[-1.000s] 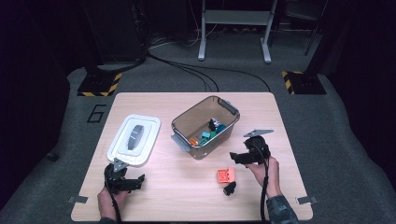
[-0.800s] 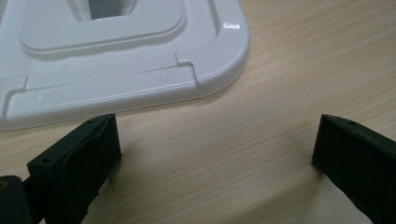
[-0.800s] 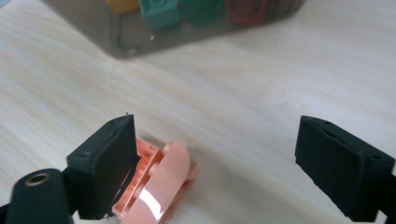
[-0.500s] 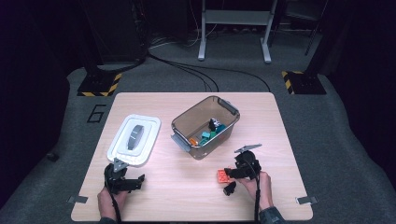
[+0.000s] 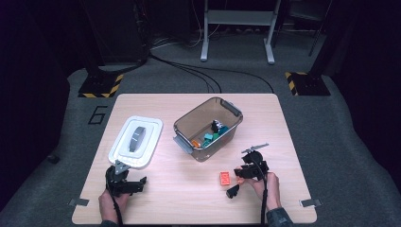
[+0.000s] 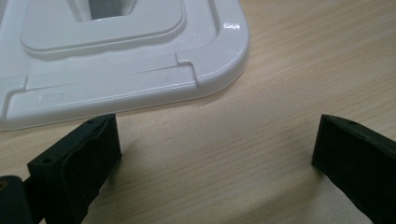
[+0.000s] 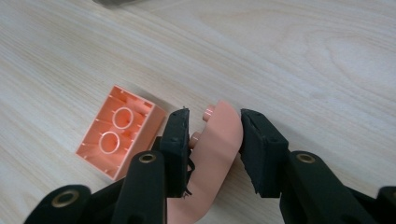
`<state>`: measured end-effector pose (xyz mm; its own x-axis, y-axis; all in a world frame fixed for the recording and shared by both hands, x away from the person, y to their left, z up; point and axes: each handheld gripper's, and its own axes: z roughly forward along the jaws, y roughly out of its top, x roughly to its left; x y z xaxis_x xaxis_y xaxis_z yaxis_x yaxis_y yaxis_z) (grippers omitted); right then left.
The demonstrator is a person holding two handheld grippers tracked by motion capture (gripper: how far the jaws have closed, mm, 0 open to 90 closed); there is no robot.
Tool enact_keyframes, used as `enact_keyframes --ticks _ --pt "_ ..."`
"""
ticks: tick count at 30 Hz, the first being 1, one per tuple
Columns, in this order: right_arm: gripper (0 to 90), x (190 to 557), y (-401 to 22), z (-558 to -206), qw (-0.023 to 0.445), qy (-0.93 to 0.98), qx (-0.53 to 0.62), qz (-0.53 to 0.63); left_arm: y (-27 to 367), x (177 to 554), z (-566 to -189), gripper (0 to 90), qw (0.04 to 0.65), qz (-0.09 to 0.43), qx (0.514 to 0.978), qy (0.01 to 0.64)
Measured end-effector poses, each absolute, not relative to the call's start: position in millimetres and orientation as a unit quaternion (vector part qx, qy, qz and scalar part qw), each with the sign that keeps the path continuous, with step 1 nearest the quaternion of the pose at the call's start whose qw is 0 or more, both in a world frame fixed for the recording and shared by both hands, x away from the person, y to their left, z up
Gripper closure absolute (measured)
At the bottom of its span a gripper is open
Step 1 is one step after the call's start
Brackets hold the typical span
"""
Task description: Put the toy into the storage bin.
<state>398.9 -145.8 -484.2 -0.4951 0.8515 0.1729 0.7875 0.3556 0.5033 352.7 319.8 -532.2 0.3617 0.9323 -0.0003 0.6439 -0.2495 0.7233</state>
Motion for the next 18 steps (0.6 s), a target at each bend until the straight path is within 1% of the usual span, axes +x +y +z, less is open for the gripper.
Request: enact_keyframes --ticks 1,2,3,4,6,10,13,17,18 --pt "62.9 400.1 -146.4 -484.0 0.057 0.823 0.497 0.268 319.8 352.7 -532.2 0.7 0.325 0.222 0.759 0.519" --pt "59.6 401.2 -146.4 -483.5 0.06 0.825 0.498 0.261 319.8 352.7 -532.2 0.8 0.325 0.222 0.759 0.52" --pt "52.2 402.2 -147.3 -483.0 0.064 0.827 0.498 0.252 319.8 352.7 -532.2 0.8 0.325 0.222 0.759 0.519" --pt "50.6 402.6 -148.0 -483.2 0.062 0.825 0.504 0.25 319.9 352.7 -532.2 0.8 0.325 0.222 0.759 0.52" --pt "50.5 401.5 -148.2 -483.5 0.06 0.823 0.508 0.247 319.9 352.7 -532.2 0.8 0.325 0.222 0.759 0.519" --pt "54.8 399.4 -149.6 -484.6 0.057 0.817 0.521 0.242 319.8 352.7 -532.2 0.8 0.325 0.222 0.758 0.52" --pt "62.3 399.4 -152.3 -483.9 0.059 0.818 0.52 0.239 319.9 352.7 -532.2 0.8 0.324 0.222 0.759 0.519" --pt "64.9 400.1 -154.5 -483.8 0.059 0.816 0.522 0.24 319.8 352.7 -532.2 0.7 0.325 0.222 0.759 0.52" --pt "63.4 400.4 -155.2 -484.1 0.058 0.818 0.522 0.236 319.9 352.7 -532.2 0.8 0.324 0.222 0.759 0.519"
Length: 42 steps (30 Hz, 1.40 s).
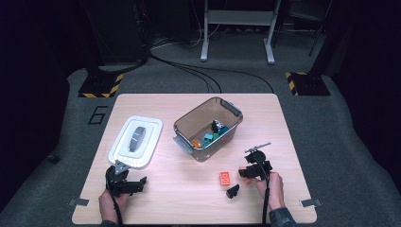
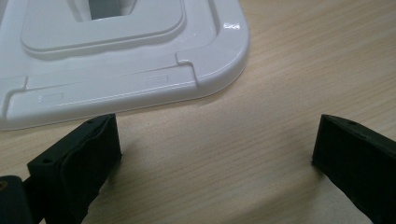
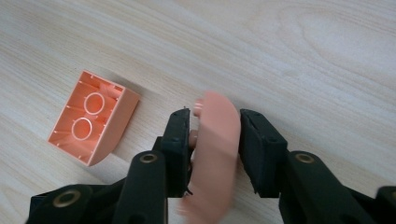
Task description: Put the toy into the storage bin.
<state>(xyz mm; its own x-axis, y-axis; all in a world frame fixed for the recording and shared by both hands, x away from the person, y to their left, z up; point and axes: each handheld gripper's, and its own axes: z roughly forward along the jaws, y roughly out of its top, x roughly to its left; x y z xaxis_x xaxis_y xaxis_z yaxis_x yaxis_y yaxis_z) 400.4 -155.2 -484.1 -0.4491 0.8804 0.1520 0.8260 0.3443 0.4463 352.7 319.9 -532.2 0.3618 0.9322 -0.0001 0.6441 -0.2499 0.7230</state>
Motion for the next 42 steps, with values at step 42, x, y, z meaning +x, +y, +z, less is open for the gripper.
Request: enact_keyframes --ticks 42 --pt "67.5 424.4 -161.3 -463.8 0.121 0.797 0.506 0.307 319.9 352.7 -532.2 0.8 0.325 0.222 0.759 0.52"
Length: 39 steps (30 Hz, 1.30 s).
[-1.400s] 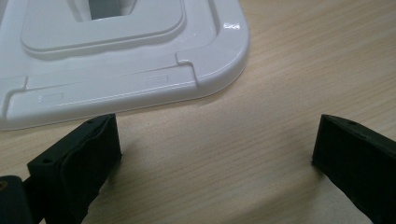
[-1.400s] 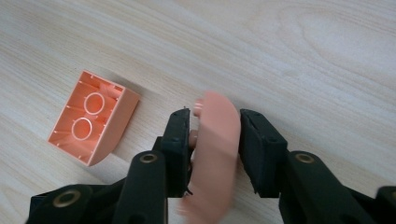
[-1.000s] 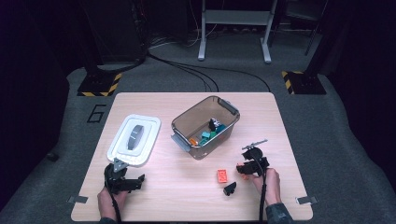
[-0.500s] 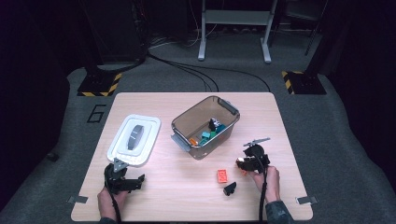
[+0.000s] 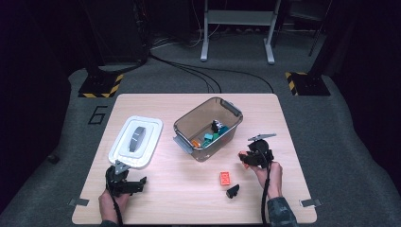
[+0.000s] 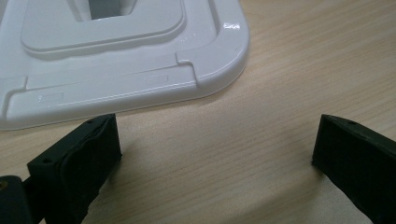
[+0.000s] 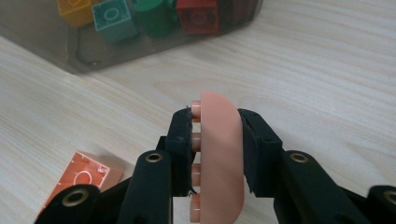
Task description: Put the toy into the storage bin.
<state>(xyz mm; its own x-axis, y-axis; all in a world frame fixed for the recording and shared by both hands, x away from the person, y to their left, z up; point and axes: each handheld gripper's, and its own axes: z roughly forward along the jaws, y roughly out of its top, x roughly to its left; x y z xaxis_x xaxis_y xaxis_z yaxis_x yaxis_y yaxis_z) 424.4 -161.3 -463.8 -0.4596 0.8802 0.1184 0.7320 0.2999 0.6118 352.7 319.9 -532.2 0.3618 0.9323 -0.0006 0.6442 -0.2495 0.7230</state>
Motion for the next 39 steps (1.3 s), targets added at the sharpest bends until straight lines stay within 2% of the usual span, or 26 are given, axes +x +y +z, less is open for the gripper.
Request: enact_keyframes --ticks 17,39 --pt "67.5 438.4 -163.6 -434.7 0.159 0.781 0.501 0.337 319.9 352.7 -532.2 0.8 0.324 0.222 0.759 0.52" --pt "67.5 452.7 -163.6 -391.7 0.181 0.772 0.496 0.354 319.9 352.7 -532.2 0.8 0.325 0.221 0.759 0.52"
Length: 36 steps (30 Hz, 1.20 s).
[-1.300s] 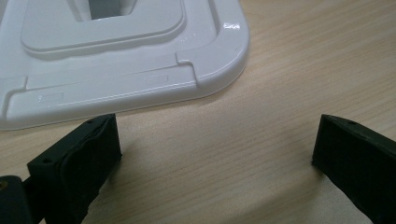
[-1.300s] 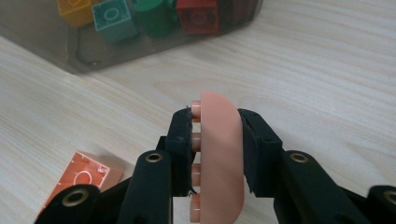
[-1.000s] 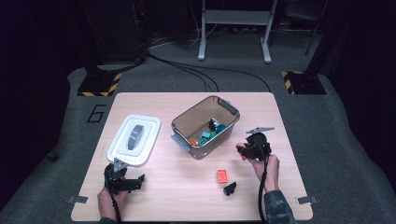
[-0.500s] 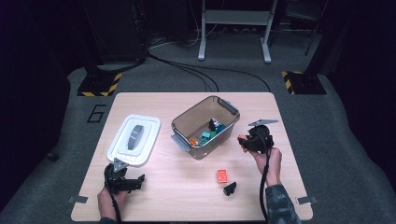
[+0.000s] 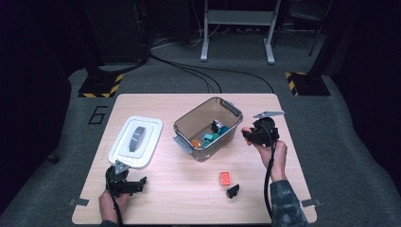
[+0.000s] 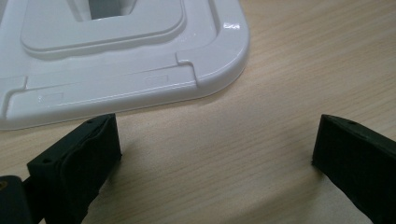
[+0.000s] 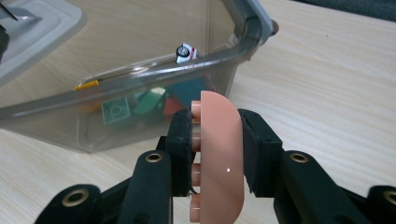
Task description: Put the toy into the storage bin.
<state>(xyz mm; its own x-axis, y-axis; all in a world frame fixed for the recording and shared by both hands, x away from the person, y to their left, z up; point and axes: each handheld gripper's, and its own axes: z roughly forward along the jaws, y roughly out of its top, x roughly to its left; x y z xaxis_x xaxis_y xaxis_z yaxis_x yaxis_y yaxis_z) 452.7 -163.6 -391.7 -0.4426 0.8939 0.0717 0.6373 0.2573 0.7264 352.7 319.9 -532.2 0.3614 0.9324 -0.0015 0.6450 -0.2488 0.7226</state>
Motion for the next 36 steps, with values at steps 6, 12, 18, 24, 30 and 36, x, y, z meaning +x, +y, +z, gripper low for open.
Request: enact_keyframes --ticks 6,12,18,24,30,36 --pt "67.5 458.8 -161.2 -376.3 0.192 0.771 0.489 0.361 319.9 352.7 -532.2 0.8 0.325 0.221 0.759 0.52" --pt "67.5 463.0 -159.2 -365.7 0.2 0.771 0.484 0.363 319.9 352.7 -532.2 0.8 0.325 0.221 0.758 0.52" --pt "67.5 468.3 -155.9 -356.2 0.205 0.77 0.48 0.368 319.9 352.7 -532.2 0.8 0.325 0.221 0.758 0.52" --pt "67.5 473.3 -151.6 -347.6 0.21 0.771 0.474 0.37 319.9 352.7 -532.2 0.8 0.325 0.222 0.759 0.52" --pt "67.5 478.3 -145.1 -341.1 0.213 0.771 0.47 0.373 319.9 352.7 -532.2 0.8 0.325 0.221 0.759 0.52" --pt "67.5 484.2 -135.9 -337.3 0.213 0.774 0.463 0.375 319.9 352.7 -532.2 0.8 0.325 0.221 0.758 0.52"
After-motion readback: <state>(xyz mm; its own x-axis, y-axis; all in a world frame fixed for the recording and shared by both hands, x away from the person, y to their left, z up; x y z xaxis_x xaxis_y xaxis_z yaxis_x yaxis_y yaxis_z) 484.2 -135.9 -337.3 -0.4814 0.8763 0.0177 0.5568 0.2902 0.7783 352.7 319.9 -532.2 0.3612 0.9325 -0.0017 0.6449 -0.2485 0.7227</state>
